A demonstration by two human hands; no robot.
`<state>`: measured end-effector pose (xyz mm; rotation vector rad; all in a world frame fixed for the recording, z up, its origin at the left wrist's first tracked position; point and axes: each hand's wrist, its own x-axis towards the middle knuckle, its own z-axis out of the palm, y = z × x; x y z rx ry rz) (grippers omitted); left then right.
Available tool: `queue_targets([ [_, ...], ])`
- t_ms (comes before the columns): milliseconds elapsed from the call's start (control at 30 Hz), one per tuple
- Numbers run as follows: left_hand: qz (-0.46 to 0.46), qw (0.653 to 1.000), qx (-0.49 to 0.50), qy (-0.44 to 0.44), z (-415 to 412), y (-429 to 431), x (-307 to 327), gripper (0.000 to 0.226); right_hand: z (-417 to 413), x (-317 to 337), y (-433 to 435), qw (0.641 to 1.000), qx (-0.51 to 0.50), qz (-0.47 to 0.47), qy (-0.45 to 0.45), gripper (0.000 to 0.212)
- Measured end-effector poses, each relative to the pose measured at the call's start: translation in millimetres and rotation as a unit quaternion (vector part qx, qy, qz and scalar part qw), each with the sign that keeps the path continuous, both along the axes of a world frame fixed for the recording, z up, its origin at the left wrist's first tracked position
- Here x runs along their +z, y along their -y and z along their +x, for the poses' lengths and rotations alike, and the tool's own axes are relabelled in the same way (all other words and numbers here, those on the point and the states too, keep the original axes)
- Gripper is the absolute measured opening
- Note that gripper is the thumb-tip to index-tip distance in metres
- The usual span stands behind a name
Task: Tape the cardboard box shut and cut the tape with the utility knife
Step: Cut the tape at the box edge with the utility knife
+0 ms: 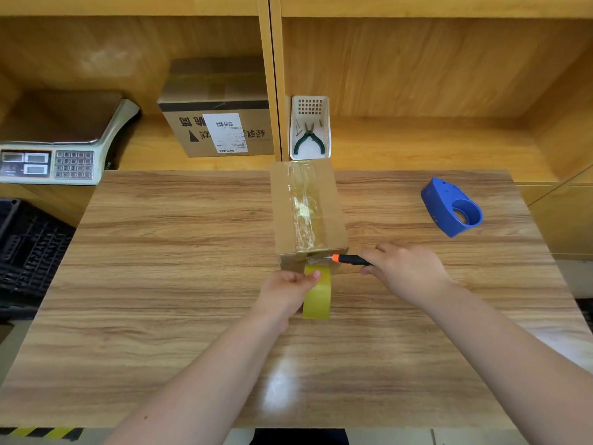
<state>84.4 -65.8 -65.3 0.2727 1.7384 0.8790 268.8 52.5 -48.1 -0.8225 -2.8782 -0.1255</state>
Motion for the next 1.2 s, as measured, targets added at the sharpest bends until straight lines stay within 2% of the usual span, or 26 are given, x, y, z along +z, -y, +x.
queue_targets([
  [133,0.005,1.000,0.005,0.003,3,1,-4,0.030,-6,-1,1,1.000,0.010,0.006,0.016,0.023],
  [300,0.006,1.000,0.023,0.001,5,2,-8,0.039,1,9,-7,0.999,0.013,-0.006,0.052,0.019],
  [400,0.013,1.000,0.007,-0.002,7,5,-11,0.038,5,17,-12,0.994,0.004,-0.060,0.087,0.022],
  [500,0.007,1.000,0.010,0.008,10,8,-14,0.060,-3,15,-12,0.989,0.002,-0.077,0.123,0.026],
  [667,0.026,1.000,0.010,-0.010,11,15,-24,0.075,2,15,-18,0.988,-0.026,-0.094,0.121,0.029],
  [700,0.027,0.999,0.007,-0.015,10,17,-25,0.071,7,15,-19,0.986,-0.034,-0.102,0.129,0.028],
  [767,0.033,0.999,-0.001,-0.028,10,21,-26,0.045,20,10,-18,0.983,-0.051,-0.119,0.128,0.028],
  [800,0.038,0.999,-0.007,-0.038,9,23,-27,0.034,28,5,-15,0.982,-0.071,-0.131,0.114,0.028],
  [867,0.056,0.995,-0.033,-0.075,6,28,-29,0.027,41,-10,-3,0.971,-0.127,-0.196,0.053,0.027],
  [933,0.073,0.985,-0.088,-0.132,2,35,-32,0.028,50,-31,18,0.915,-0.208,-0.342,-0.048,0.020],
  [1000,0.073,0.958,-0.181,-0.211,-3,47,-35,0.030,55,-56,48,0.826,-0.293,-0.471,-0.102,0.015],
  [1033,0.069,0.933,-0.237,-0.263,-4,54,-38,0.030,56,-68,65,0.789,-0.328,-0.508,-0.106,0.016],
  [1133,0.052,0.806,-0.413,-0.420,-3,73,-48,0.021,56,-92,114,0.722,-0.377,-0.559,-0.153,0.009],
  [1200,0.069,0.714,-0.487,-0.498,0,84,-57,0.032,51,-97,137,0.683,-0.398,-0.576,-0.210,0.006],
])
